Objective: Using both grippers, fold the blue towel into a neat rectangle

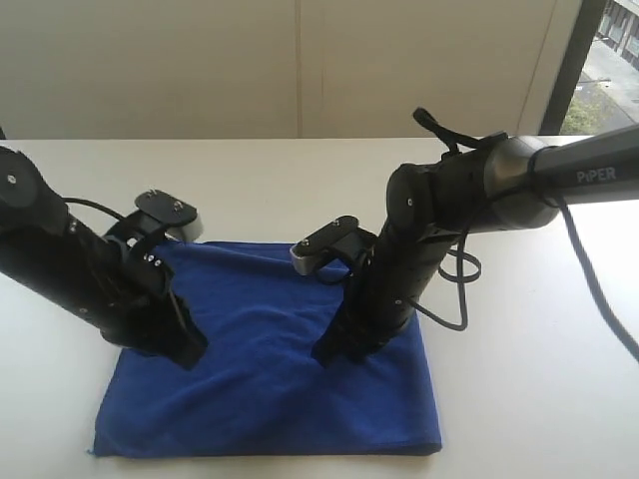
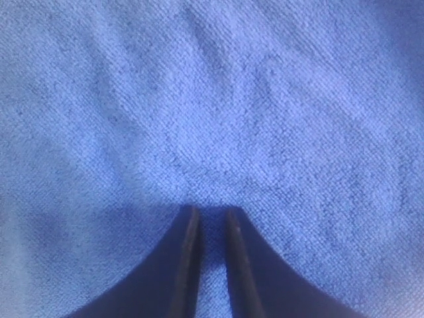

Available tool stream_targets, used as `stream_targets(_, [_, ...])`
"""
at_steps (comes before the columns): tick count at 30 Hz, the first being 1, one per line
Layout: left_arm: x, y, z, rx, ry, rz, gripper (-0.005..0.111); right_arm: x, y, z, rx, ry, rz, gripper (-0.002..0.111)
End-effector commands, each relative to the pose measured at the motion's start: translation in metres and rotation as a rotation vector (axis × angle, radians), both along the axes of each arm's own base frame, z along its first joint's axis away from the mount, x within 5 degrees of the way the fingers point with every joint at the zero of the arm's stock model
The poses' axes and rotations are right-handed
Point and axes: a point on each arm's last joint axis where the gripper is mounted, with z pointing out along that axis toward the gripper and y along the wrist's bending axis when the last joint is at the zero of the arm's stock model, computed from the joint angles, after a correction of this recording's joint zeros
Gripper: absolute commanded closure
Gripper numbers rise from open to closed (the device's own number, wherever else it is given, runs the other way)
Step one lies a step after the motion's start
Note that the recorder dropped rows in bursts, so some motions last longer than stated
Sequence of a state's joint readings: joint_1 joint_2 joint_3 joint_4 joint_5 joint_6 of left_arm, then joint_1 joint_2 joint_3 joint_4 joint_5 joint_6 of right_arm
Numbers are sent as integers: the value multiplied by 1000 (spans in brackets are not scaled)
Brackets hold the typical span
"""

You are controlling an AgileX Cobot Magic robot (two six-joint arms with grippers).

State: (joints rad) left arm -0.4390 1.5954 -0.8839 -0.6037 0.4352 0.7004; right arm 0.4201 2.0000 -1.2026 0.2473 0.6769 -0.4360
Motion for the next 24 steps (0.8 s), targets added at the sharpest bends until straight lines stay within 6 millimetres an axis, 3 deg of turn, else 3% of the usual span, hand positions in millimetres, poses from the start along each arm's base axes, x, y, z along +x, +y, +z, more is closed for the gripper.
stream_targets(1, [1, -3, -30, 26, 78, -2, 107, -6, -2, -22, -28, 82, 7, 93])
stream_targets(5, [-9, 3, -53, 73, 138, -17, 107, -3, -1, -6, -3, 17, -2, 93])
stream_targets(13, [-23, 22, -69, 238, 129, -117, 107, -8, -4, 62, 71, -159, -4, 93])
stream_targets(19, [-14, 48, -73, 477, 70, -85, 107, -18, -8, 95, 105, -208, -14, 93])
stream_targets(24, [5, 76, -67, 566, 36, 63, 107, -22, -9, 105, 114, -227, -12, 93])
